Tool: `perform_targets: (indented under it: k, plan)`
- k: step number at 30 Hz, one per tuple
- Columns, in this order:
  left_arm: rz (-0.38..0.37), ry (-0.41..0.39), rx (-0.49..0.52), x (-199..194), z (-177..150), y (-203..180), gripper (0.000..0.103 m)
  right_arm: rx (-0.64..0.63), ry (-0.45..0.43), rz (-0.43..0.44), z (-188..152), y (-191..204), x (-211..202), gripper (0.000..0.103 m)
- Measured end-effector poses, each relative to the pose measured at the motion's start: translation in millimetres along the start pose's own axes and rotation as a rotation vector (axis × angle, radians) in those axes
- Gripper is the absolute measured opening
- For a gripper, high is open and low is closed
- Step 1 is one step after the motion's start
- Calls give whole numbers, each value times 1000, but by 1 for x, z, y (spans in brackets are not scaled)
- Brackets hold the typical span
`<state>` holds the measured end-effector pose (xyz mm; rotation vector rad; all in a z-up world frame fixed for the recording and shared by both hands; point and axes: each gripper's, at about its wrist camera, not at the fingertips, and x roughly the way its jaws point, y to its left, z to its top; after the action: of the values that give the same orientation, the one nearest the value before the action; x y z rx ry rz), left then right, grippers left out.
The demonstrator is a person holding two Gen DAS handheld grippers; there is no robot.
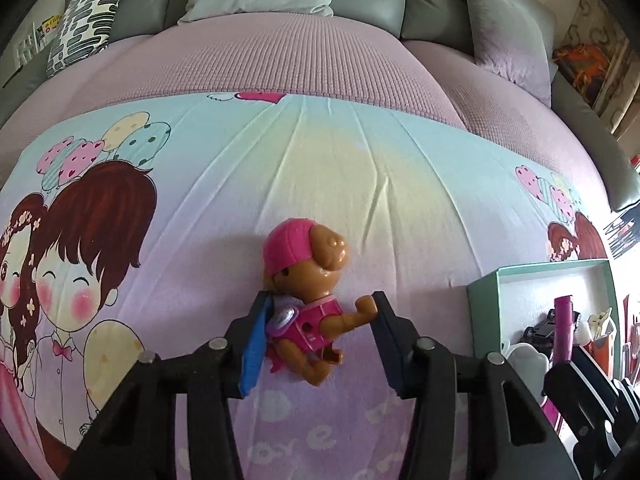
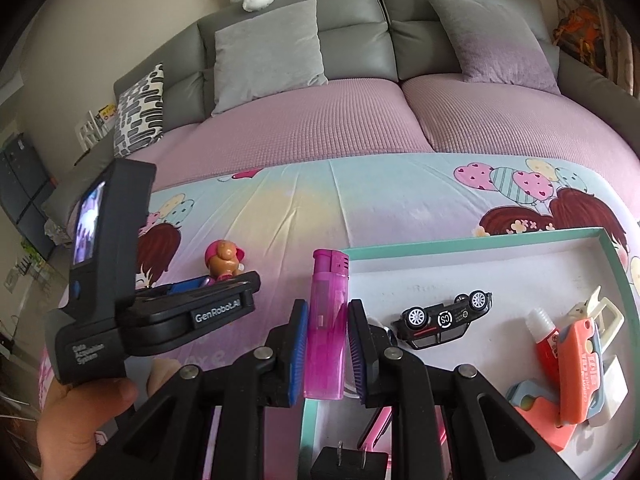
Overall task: Organize rigid objects
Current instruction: 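Grasp the pink lighter with the right tool while the left tool grasps the pink toy dog, then carry the pink toy dog and pink lighter into the tray and release both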
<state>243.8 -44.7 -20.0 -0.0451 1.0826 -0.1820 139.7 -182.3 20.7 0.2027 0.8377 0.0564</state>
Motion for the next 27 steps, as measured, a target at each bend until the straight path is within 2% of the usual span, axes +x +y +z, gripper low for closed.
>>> perform_targets:
  k: [6,10,19,27]
  plan:
    - [-11,-20,-6,-15,-7,0,50,10,-8,8,0,-3,-5,21]
    - [-45,-69,-31,-44,-15,-4,50,31,-35,7,-1,-13,-18,22]
    - [-119,-180,25,-113,-49,-48,51,78,-67,-47,-18,-51,-58,22]
    - [-184,-201,93,-138,-74,-91,51,147,-74,-137,-42,-100,-92,22]
